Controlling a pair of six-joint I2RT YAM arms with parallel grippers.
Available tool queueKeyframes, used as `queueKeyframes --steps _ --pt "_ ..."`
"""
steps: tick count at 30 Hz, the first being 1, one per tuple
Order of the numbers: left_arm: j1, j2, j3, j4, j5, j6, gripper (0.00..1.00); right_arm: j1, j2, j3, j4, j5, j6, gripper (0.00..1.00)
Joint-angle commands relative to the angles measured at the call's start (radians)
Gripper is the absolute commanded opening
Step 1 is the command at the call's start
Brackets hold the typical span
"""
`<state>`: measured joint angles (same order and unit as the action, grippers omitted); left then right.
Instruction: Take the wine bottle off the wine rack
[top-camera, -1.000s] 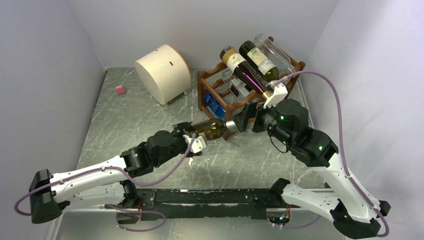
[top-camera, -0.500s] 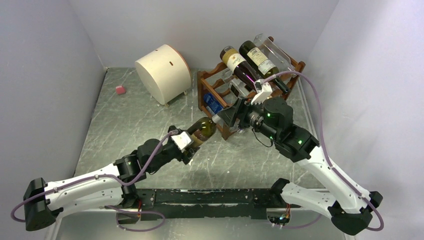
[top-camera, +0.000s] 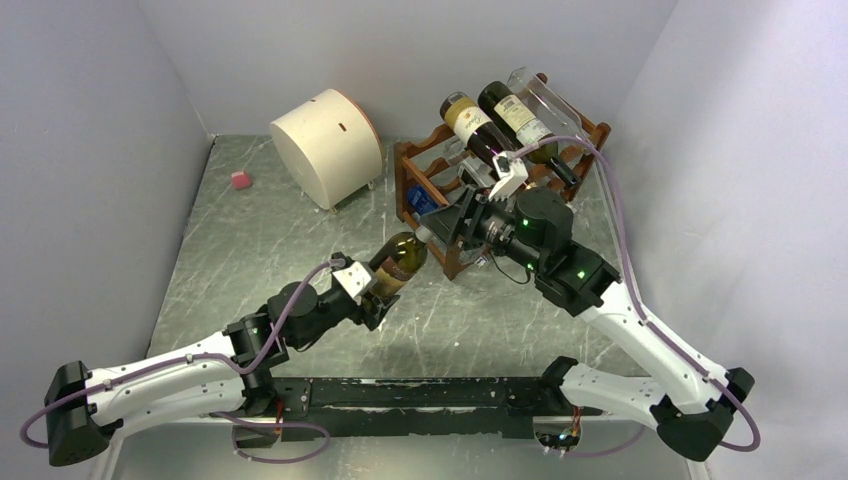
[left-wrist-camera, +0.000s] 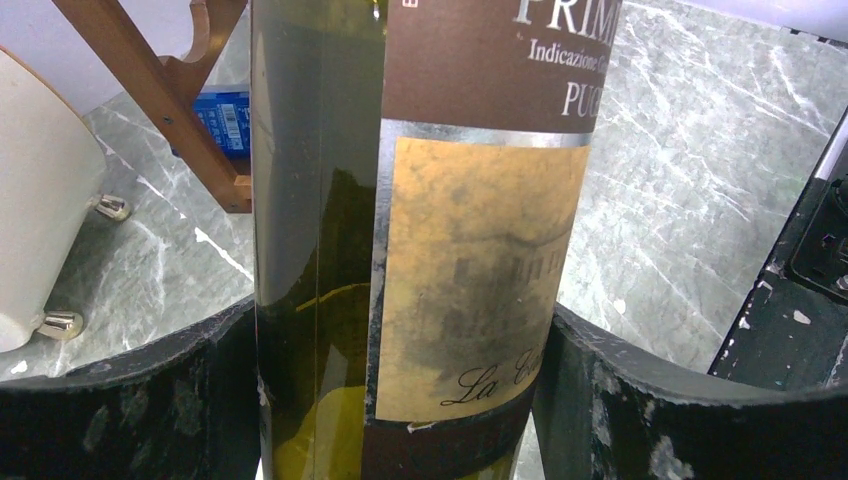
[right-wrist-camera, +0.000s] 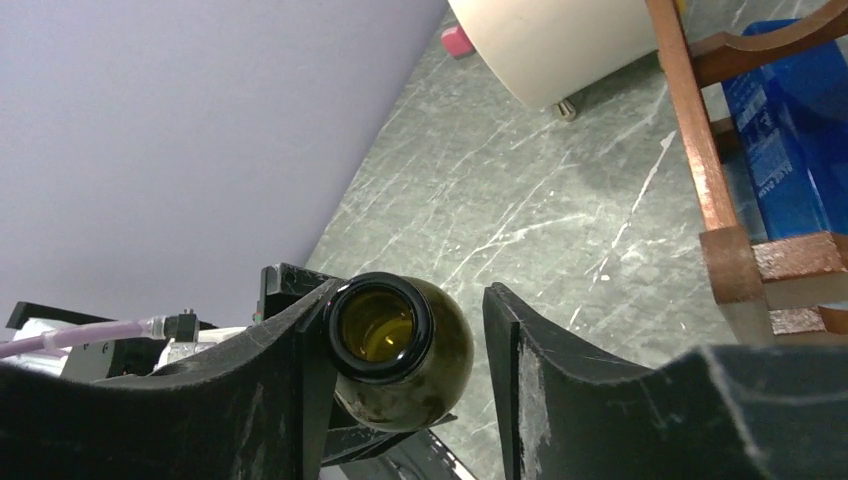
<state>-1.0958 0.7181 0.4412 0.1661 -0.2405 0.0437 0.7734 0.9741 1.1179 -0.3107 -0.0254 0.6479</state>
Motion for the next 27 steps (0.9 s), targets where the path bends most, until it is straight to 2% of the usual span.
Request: queueKeyframes --steps 1,4,5,6,7,8,9,12,16,21,27 --pt "0.004 -0.015 0.022 0.143 0.022 -0.023 0.07 -0.004 0.015 -0.018 0.080 -0.042 0.005 0.52" --pt "0.004 -0.015 0.023 0.132 0.032 -0.030 0.07 -0.004 0.022 -0.009 0.083 -0.043 -0.012 0.30" --pt "0.004 -0.014 0.024 0.128 0.035 -0.035 0.17 -0.004 0.021 -0.009 0.084 -0.037 -0.019 0.17" --pt "0.004 -0.014 0.025 0.122 0.029 -0.046 0.33 -0.005 0.020 -0.008 0.084 -0.032 -0.027 0.10" --pt "0.004 -0.015 0.026 0.119 0.012 -0.068 0.61 -0.004 0.021 -0.004 0.080 -0.026 -0.041 0.00" --pt "0.004 -0.015 0.029 0.108 -0.016 -0.099 0.90 -0.004 0.023 0.000 0.071 -0.017 -0.062 0.00" --pt "0.004 -0.011 0.035 0.094 -0.040 -0.127 0.99 -0.005 0.028 0.006 0.064 -0.013 -0.083 0.00" --pt "0.004 -0.006 0.053 0.056 -0.043 -0.162 0.99 -0.004 0.049 0.016 0.041 0.001 -0.161 0.00" --pt "0.004 0.003 0.074 0.019 0.032 -0.178 0.99 -0.005 0.076 0.033 0.002 0.030 -0.232 0.00" --pt "0.015 0.035 0.142 -0.019 0.076 -0.217 0.93 -0.004 0.102 0.041 0.029 -0.058 -0.260 0.00" --pt "0.136 0.133 0.260 -0.052 0.205 -0.311 0.93 -0.004 0.128 0.048 0.039 -0.125 -0.244 0.00"
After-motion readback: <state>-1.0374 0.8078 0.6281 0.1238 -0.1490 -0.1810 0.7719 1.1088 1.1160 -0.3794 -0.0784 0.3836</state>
